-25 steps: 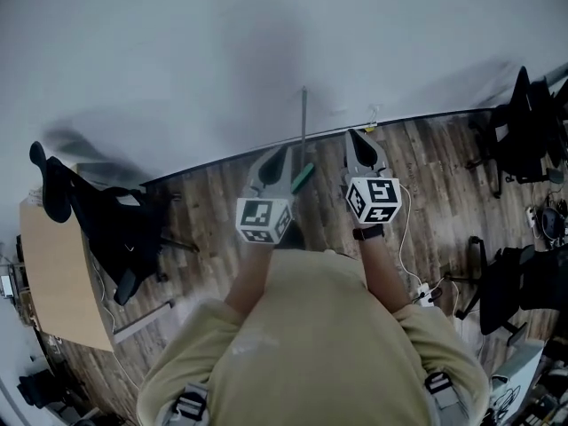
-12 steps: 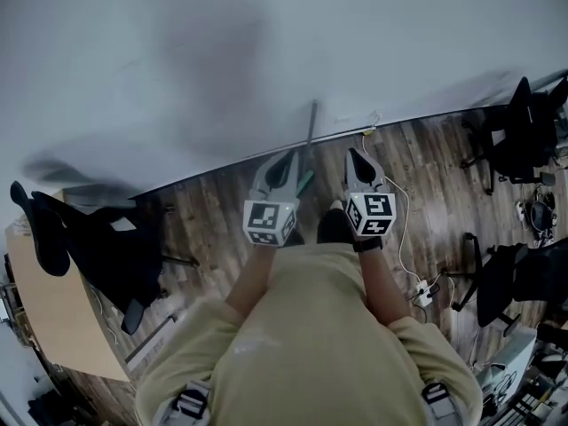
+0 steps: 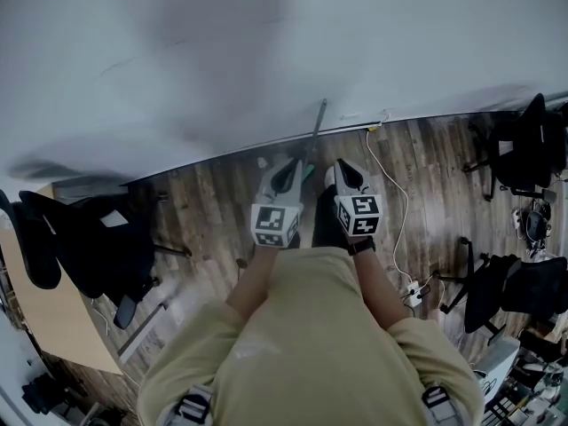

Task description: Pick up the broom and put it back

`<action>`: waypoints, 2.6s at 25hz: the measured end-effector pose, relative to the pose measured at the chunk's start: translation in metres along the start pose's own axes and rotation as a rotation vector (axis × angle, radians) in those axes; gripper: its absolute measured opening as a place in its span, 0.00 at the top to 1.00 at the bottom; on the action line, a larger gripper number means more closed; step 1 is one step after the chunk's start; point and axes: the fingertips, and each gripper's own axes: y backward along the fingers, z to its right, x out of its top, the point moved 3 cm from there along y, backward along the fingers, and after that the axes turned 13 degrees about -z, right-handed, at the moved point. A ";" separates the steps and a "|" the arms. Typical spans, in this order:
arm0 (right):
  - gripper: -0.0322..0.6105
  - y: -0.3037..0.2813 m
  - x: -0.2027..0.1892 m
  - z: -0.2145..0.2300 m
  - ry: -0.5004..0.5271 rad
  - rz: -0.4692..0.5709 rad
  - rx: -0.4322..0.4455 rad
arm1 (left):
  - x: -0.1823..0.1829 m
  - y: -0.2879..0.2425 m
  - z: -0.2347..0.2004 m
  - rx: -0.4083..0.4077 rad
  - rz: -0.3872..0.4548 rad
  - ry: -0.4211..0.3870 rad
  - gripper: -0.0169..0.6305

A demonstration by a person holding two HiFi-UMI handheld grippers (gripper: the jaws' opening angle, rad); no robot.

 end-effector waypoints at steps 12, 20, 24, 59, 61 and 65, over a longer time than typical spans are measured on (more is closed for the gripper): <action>0.94 -0.081 -0.057 0.071 -0.125 -0.146 0.067 | -0.043 -0.073 -0.020 0.016 -0.144 0.046 0.97; 0.89 -0.145 -0.088 0.100 -0.240 -0.209 0.082 | -0.066 -0.112 -0.050 0.041 -0.200 0.065 0.97; 0.80 -0.182 -0.102 0.095 -0.246 -0.254 0.119 | -0.079 -0.128 -0.056 0.037 -0.227 0.073 0.97; 0.77 -0.304 -0.133 0.069 -0.257 -0.322 0.215 | -0.108 -0.120 -0.099 0.143 -0.237 0.192 0.97; 0.77 -0.281 -0.144 0.054 -0.262 -0.356 0.216 | -0.103 -0.113 -0.099 0.140 -0.229 0.201 0.97; 0.78 -0.236 -0.138 0.039 -0.196 -0.360 0.208 | -0.089 -0.100 -0.101 0.138 -0.205 0.218 0.97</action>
